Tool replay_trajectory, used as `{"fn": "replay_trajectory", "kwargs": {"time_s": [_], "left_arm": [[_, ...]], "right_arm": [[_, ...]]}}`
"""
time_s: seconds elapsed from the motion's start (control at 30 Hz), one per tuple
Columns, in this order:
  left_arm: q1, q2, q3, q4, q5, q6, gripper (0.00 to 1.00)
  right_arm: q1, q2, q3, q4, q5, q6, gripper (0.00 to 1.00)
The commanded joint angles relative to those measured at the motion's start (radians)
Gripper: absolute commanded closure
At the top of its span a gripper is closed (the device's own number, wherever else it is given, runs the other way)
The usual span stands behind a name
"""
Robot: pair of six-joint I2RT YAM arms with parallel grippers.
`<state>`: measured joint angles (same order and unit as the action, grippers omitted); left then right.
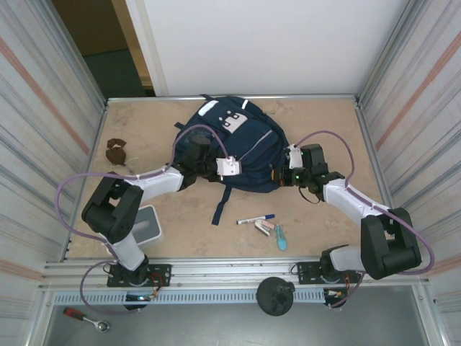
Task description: Pack the student bag
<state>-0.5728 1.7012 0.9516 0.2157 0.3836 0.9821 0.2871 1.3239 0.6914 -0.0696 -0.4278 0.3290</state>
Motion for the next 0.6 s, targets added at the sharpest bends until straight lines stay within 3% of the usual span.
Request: {"fn": "replay_trajectory", "kwargs": {"time_s": [0.0,0.13,0.23,0.43,0.57], "left_arm": [[0.012,-0.067,0.013,-0.061,-0.005,-0.065,0.58],[-0.031,-0.134,-0.019,-0.044,-0.034,-0.079,0.39],[-0.082,-0.155,-0.028,-0.027,-0.078,-0.064,0.32],[-0.188,-0.078,0.055,-0.068,-0.187,-0.004,0.32],[-0.244,-0.003,0.132,-0.110,-0.241,0.040,0.39]], "right_arm": [[0.015,-0.008,0.004,0.027,-0.018,0.003,1.00],[0.026,-0.005,-0.003,0.051,-0.010,0.019,1.00],[0.034,0.000,-0.001,0.060,-0.006,0.025,1.00],[0.039,0.001,0.003,0.054,0.000,0.024,1.00],[0.039,0.001,-0.004,0.065,0.000,0.029,1.00]]}}
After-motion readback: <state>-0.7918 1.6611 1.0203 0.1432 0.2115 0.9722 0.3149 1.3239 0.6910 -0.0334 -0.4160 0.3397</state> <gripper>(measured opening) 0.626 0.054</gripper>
